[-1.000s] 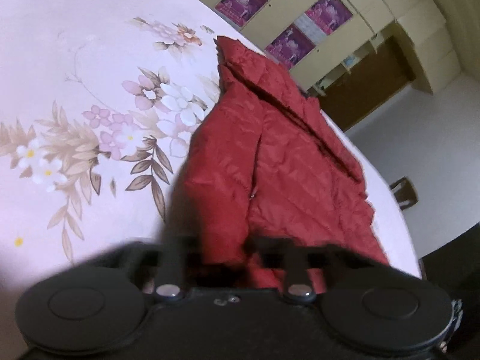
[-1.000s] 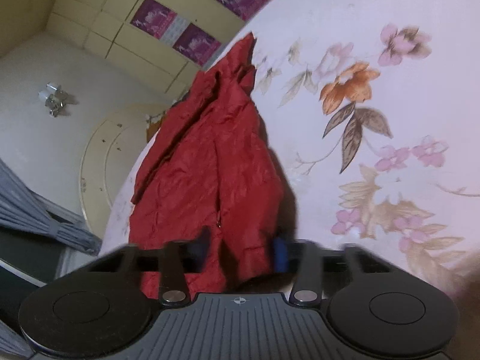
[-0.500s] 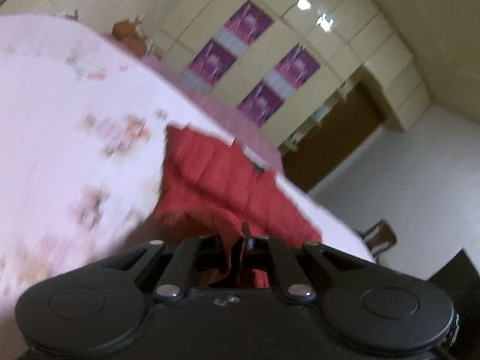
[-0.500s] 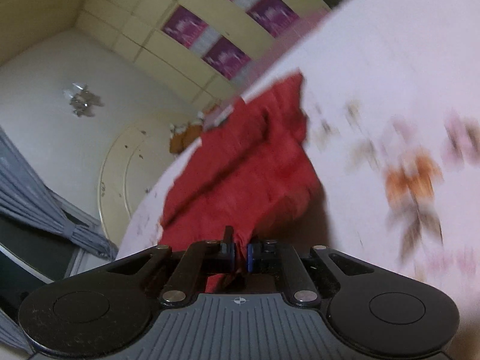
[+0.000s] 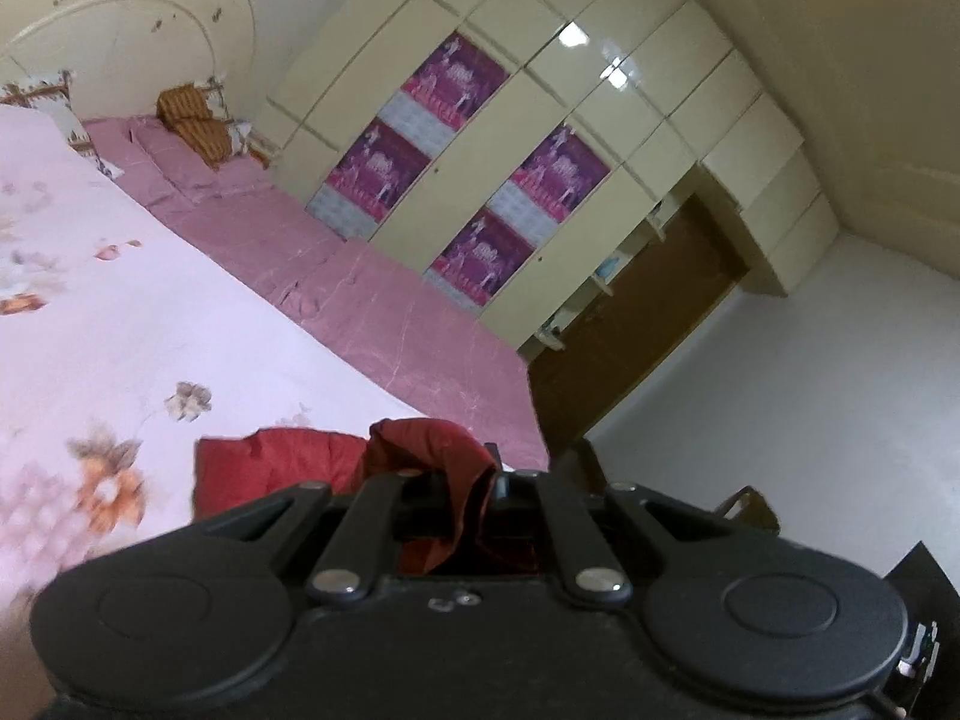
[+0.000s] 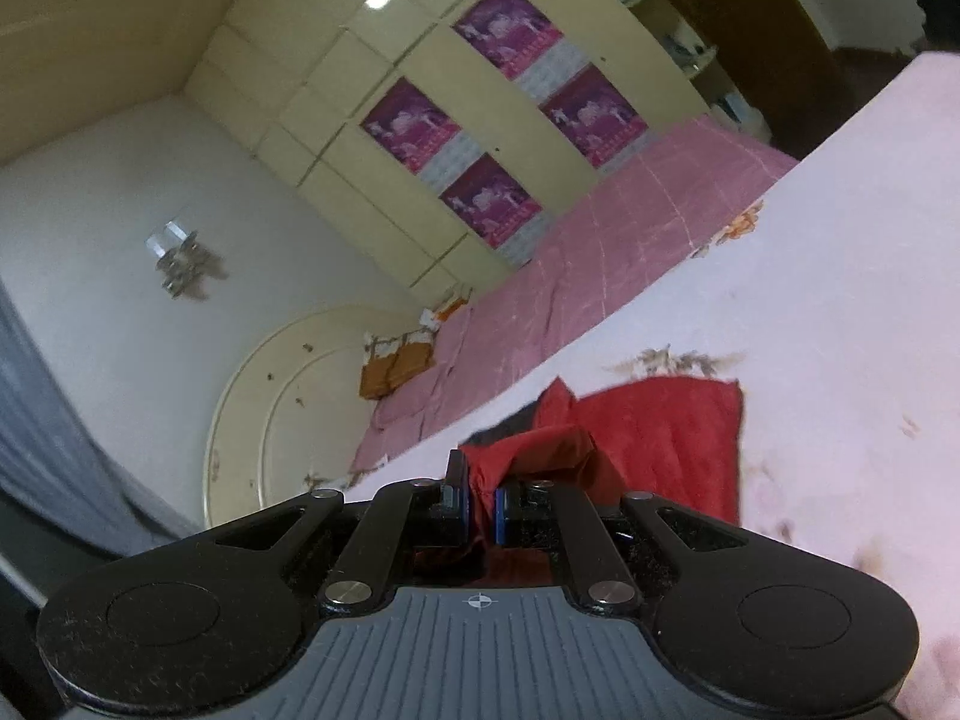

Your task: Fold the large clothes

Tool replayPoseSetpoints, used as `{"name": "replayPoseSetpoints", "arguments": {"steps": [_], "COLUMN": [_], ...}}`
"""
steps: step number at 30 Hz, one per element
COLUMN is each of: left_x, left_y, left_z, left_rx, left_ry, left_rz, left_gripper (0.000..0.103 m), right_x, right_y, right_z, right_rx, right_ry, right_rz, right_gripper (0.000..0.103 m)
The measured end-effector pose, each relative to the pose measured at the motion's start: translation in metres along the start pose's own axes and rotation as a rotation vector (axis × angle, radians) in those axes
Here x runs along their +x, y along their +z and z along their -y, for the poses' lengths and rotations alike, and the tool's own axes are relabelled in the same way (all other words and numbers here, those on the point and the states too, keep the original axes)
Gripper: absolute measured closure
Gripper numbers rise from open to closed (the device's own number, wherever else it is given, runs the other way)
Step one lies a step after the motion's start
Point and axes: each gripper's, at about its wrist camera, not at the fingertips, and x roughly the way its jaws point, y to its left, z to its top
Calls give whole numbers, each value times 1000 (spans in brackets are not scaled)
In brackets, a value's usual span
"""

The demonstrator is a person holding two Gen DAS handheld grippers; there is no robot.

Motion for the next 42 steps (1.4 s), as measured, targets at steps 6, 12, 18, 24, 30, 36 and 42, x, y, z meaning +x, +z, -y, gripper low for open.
{"name": "replayPoseSetpoints", "arguments": {"steps": [6,12,18,24,30,36,42], "left_x": [83,140,171,178,183,221,220], "left_y": [16,14,9,13,20,11,15], "left_z": [-41,-72,-93,-103,-105,-111,-81], "left_rx": [-46,-70,-96,-130,-49,47,242], "left_ry": [53,98,90,100,129,217,215], "left_rz": [-101,-178,-215,-163,-187,-417,-387], "left_gripper": [96,96,87,5,10,47,92], "right_x": [85,141,177,187,204,236,248], "right_y": [36,40,40,48,46,39,37], "right_z": [45,89,118,117,116,136,135], "right_rx": [111,138,181,101,-32,-69,-161], "right_ry": [-68,-147,-186,-195,-264,-379,-379], "right_rz": [-40,-102,-127,-44,-94,-200,-247], "right_gripper": [96,96,96,21,22,46,92]}}
